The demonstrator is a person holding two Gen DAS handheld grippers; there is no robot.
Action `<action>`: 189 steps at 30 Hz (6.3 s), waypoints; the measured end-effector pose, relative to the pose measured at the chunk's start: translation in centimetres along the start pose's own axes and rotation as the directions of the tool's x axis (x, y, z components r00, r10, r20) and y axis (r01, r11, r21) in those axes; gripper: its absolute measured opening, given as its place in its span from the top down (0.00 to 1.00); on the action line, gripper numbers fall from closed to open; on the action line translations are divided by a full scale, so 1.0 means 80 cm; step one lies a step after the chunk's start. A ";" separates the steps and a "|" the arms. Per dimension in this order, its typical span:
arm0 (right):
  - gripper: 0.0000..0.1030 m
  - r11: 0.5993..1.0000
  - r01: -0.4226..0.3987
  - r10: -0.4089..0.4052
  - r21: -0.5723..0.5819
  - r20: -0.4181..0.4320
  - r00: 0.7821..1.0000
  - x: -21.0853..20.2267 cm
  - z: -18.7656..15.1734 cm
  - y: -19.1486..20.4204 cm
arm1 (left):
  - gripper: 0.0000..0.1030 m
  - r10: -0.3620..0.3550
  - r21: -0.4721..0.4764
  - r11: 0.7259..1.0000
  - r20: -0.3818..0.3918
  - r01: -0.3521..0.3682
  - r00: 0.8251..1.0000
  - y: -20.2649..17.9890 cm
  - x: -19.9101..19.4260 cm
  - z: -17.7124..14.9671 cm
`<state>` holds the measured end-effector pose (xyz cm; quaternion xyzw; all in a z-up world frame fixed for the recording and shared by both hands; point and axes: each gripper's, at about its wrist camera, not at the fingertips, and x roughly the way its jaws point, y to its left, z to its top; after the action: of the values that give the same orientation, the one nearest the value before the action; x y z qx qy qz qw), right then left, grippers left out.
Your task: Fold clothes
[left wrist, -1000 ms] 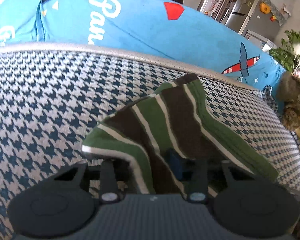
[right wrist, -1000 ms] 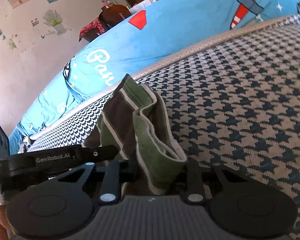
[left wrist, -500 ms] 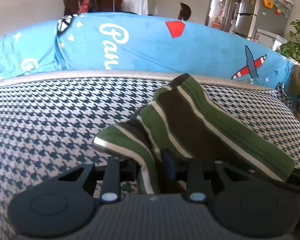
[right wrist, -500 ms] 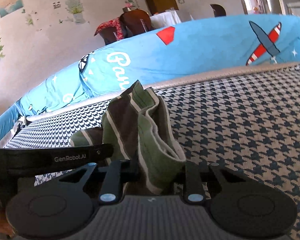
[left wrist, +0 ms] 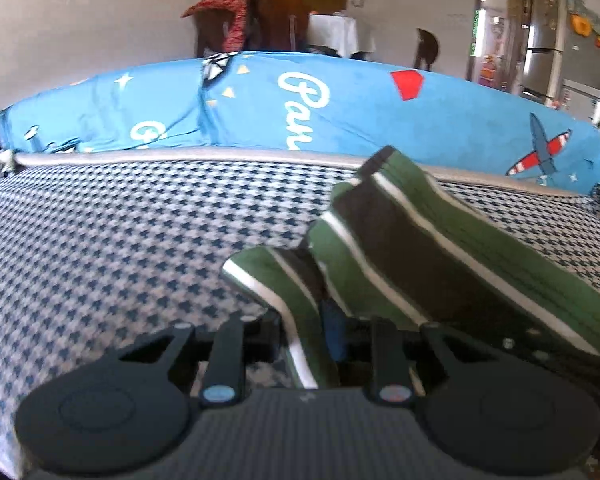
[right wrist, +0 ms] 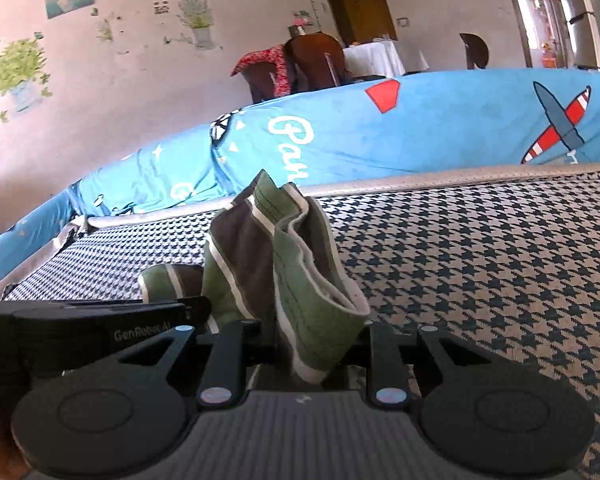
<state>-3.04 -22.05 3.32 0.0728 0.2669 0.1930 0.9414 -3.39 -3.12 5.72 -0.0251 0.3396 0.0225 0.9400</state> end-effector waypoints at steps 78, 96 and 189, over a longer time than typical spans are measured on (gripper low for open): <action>0.76 0.985 0.170 -0.170 -0.015 -0.043 0.984 -0.012 -0.035 0.000 | 0.78 -0.182 0.072 0.981 -0.013 0.183 0.983 -0.023 0.002 -0.032; 0.76 0.994 0.082 -0.080 -0.071 0.039 0.996 -0.037 -0.020 0.022 | 0.78 -0.017 0.101 0.995 0.029 0.014 0.999 -0.037 -0.046 -0.028; 0.77 0.996 -0.056 0.064 -0.070 0.115 0.991 -0.056 0.008 0.035 | 0.78 0.081 0.082 0.993 0.107 -0.090 0.991 -0.017 -0.082 -0.014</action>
<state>-7.15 -21.34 6.63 0.0607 0.2021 0.2254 0.9511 -9.05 -4.73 9.08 0.0314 0.2917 0.0494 0.9547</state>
